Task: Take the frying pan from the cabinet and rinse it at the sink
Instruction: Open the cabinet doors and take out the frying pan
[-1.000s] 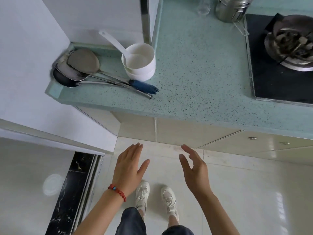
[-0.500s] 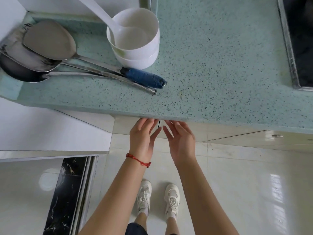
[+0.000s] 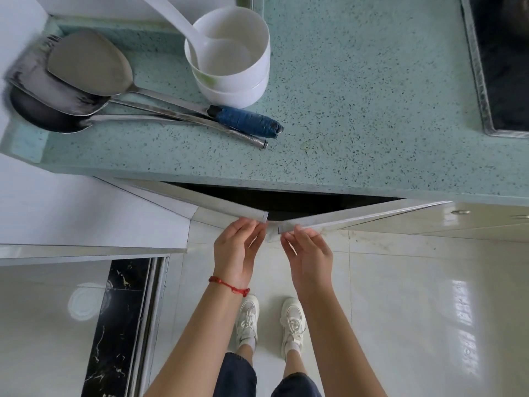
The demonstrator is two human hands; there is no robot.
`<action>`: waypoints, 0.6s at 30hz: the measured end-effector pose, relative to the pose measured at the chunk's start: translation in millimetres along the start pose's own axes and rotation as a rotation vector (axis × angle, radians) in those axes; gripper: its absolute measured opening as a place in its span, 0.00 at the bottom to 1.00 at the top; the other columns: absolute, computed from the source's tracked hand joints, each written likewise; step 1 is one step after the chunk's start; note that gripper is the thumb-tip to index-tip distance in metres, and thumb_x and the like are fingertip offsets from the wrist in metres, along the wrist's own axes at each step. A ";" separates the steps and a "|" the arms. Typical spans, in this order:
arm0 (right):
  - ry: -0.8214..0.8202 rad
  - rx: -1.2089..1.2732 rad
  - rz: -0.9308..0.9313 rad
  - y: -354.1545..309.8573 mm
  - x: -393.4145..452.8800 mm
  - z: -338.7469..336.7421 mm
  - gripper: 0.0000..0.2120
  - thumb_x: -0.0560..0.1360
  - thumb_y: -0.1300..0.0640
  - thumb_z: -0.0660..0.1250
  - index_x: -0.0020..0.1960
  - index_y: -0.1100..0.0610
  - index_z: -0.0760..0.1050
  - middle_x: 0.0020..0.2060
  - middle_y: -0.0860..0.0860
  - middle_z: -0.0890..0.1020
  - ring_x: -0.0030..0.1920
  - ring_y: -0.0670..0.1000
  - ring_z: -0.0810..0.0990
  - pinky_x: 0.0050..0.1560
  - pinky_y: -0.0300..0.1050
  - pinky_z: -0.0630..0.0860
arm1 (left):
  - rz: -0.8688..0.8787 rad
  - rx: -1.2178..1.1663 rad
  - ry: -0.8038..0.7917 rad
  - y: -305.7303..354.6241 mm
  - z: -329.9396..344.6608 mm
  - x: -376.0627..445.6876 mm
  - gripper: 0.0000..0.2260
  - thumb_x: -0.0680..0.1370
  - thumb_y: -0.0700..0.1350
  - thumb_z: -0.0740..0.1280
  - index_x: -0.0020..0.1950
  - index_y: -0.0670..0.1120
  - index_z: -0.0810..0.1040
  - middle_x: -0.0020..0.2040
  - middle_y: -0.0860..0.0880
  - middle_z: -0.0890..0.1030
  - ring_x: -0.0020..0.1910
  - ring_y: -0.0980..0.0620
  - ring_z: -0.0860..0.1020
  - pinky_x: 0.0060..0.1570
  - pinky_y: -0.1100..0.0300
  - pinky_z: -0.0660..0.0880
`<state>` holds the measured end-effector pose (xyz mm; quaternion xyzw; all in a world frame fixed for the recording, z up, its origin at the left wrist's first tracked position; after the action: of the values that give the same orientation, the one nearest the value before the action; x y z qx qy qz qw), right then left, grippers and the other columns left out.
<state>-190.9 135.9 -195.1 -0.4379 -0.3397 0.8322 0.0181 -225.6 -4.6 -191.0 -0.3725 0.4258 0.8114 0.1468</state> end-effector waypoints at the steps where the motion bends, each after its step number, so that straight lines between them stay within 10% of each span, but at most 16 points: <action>1: 0.044 -0.066 -0.017 0.9 -6.7 -9.9 0.13 0.73 0.67 0.66 0.32 0.58 0.70 0.25 0.52 0.77 0.32 0.50 0.77 0.46 0.45 0.78 | 0.007 0.048 0.025 -2.7 -11.4 -7.1 0.05 0.74 0.34 0.64 0.40 0.41 0.77 0.36 0.45 0.81 0.36 0.52 0.81 0.38 0.65 0.79; 18: 0.247 -0.622 -0.169 -16.1 -92.3 -146.6 0.08 0.70 0.59 0.70 0.41 0.64 0.75 0.32 0.55 0.76 0.36 0.53 0.74 0.43 0.45 0.73 | 0.285 0.651 0.301 19.5 -162.5 -91.1 0.12 0.68 0.40 0.72 0.29 0.43 0.71 0.29 0.46 0.74 0.31 0.49 0.71 0.37 0.59 0.68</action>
<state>-29.7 198.6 -176.1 -0.4901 -0.6074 0.6252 -0.0066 -96.7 -139.1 -171.7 -0.3586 0.7253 0.5823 0.0791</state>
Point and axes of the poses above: each hand's wrist, its own x-axis towards the middle knuckle, its own z-axis out of the palm, y = z × x, the point moved 9 cm from there along x, towards the middle knuckle
